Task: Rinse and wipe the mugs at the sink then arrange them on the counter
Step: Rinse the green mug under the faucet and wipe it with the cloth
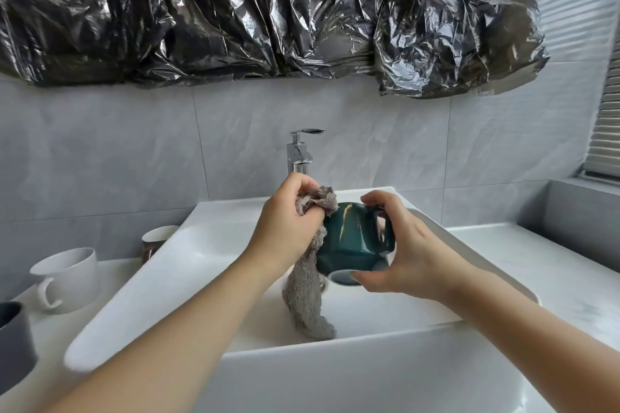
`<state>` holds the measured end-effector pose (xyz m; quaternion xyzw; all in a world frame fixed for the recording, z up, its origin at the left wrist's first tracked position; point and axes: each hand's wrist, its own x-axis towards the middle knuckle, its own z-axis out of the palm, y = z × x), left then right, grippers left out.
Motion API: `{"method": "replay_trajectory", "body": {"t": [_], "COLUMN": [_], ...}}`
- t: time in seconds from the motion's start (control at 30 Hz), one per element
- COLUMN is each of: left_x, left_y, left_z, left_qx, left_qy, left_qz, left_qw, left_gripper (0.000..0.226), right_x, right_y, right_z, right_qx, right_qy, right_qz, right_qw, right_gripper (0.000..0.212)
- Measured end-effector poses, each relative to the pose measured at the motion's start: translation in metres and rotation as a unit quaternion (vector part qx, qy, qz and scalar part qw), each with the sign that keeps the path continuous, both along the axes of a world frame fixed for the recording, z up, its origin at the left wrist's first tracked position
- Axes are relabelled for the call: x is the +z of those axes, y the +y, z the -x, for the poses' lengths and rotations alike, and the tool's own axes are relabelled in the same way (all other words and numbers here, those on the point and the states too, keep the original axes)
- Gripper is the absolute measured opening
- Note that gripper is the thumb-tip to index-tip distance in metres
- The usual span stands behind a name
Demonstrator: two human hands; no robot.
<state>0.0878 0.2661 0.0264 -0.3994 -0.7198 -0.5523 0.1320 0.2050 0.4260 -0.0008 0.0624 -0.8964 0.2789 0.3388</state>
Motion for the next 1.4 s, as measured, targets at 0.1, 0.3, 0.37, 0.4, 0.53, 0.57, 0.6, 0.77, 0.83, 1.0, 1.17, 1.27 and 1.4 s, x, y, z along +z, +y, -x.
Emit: {"method": "replay_trajectory", "body": {"t": [0.1, 0.3, 0.37, 0.4, 0.53, 0.57, 0.6, 0.77, 0.83, 1.0, 1.17, 1.27, 1.4], "left_x": [-0.005, -0.007, -0.003, -0.001, 0.0, 0.0, 0.0, -0.004, -0.006, -0.004, -0.008, -0.012, -0.014], "left_y": [-0.009, -0.018, -0.015, -0.015, -0.015, -0.016, -0.017, -0.015, -0.012, -0.01, -0.006, -0.004, -0.003], "left_z": [-0.005, -0.007, 0.0, 0.003, 0.011, 0.011, 0.011, 0.011, 0.008, 0.005, 0.007, 0.007, 0.008], "left_qx": [-0.069, -0.163, -0.151, -0.153, -0.237, -0.238, -0.234, -0.209, -0.205, -0.198, -0.165, -0.117, -0.051], "left_qy": [-0.023, -0.007, -0.096, -0.136, -0.274, -0.297, -0.309, -0.289, -0.275, -0.264, -0.227, -0.167, -0.015], "left_qz": [-0.002, -0.004, 0.005, 0.022, 0.054, 0.046, 0.04, 0.078, 0.097, 0.112, 0.119, 0.125, 0.048], "left_qw": [0.997, 0.987, 0.984, 0.979, 0.931, 0.924, 0.921, 0.931, 0.934, 0.937, 0.953, 0.971, 0.997], "left_gripper": [0.016, 0.022, 0.034, 0.04, 0.048, 0.043, 0.034, 0.012, 0.015, 0.009, 0.003, 0.018, 0.026], "right_x": [0.001, 0.002, 0.004, 0.004, 0.006, 0.006, 0.005, 0.001, 0.0, 0.003, -0.001, -0.006, -0.005], "right_y": [0.001, -0.002, -0.004, -0.005, -0.001, 0.0, 0.001, 0.008, 0.008, -0.004, -0.008, -0.006, -0.002], "right_z": [0.001, 0.001, -0.001, -0.002, -0.004, -0.005, -0.006, -0.003, 0.002, 0.011, 0.021, 0.024, 0.024], "right_qx": [-0.011, 0.001, 0.009, 0.011, 0.01, 0.014, 0.018, -0.033, -0.062, -0.089, -0.079, -0.079, -0.073], "right_qy": [0.01, 0.016, 0.023, 0.026, 0.021, 0.01, -0.005, -0.066, -0.081, -0.047, -0.086, -0.085, -0.086], "right_qz": [0.019, 0.012, 0.01, 0.014, 0.022, 0.022, 0.022, -0.132, -0.209, -0.319, -0.282, -0.255, -0.193], "right_qw": [1.0, 1.0, 1.0, 1.0, 0.999, 1.0, 1.0, 0.989, 0.973, 0.942, 0.952, 0.96, 0.975], "right_gripper": [0.096, 0.092, 0.09, 0.091, 0.09, 0.09, 0.09, 0.097, 0.1, 0.091, 0.083, 0.08, 0.088]}}
